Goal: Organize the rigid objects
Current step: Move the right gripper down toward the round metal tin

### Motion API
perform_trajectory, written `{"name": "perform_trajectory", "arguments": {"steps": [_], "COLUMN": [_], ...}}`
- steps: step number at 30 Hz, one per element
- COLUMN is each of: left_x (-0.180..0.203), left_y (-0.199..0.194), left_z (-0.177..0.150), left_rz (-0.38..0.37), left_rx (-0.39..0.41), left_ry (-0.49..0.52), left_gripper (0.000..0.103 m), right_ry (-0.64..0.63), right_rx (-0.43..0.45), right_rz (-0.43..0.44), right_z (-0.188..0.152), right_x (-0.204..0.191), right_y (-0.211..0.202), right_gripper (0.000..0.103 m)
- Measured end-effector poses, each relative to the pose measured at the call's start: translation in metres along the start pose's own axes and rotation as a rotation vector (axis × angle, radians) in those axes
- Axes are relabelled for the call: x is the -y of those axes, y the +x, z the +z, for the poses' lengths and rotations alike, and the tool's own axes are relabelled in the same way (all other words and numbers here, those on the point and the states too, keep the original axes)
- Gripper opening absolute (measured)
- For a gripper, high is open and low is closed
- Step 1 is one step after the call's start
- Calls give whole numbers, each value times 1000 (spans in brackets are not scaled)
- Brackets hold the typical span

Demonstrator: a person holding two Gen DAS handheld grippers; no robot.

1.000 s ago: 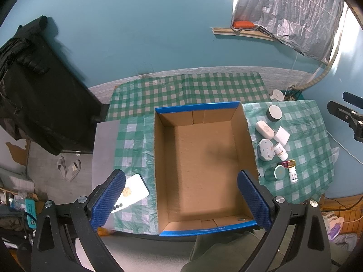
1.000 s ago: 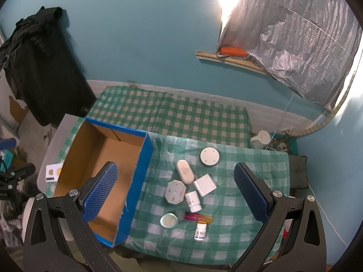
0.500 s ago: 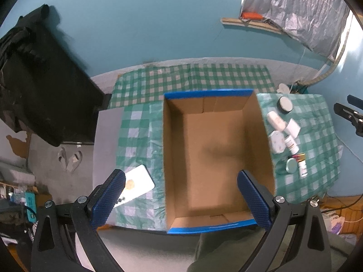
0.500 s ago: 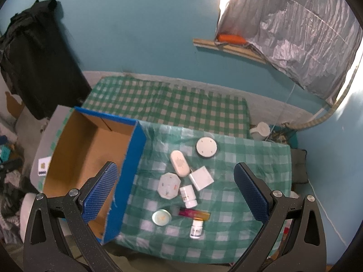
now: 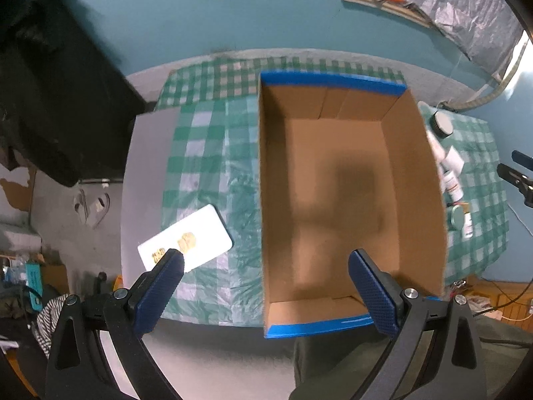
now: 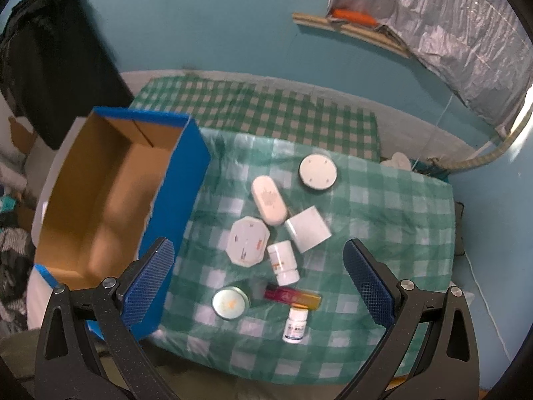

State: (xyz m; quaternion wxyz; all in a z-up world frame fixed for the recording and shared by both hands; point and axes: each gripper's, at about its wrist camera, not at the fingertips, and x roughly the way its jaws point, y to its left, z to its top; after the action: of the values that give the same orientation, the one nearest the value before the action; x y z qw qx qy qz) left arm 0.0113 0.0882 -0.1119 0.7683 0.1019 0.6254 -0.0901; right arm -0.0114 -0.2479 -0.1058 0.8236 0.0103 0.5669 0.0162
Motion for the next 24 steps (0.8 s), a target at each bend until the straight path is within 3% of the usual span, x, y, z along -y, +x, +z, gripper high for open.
{"name": "perform_trajectory", "arguments": {"steps": [5,12,22,24], "left_x": [-4,-14,-20,-22], "left_y": [24,54,88,92], "left_z": [-10,-23,-36,-37], "left_rz": [10,-27,-30,-47], "left_rx": [-38,-67,-126,-141], "left_ry": [2,-32,-37,-51], "left_gripper": [89,83,58,46], "right_ry": [-26,-14,16,19], "right_rx": [-33,-74,-121,-132], "right_rz": [6,15,1,-4], "right_z": [-14,-33,-55,-59], "right_x": [-7,-7,0,1], "right_y": [18,41,65,68], "right_gripper": [101,101,101,101]}}
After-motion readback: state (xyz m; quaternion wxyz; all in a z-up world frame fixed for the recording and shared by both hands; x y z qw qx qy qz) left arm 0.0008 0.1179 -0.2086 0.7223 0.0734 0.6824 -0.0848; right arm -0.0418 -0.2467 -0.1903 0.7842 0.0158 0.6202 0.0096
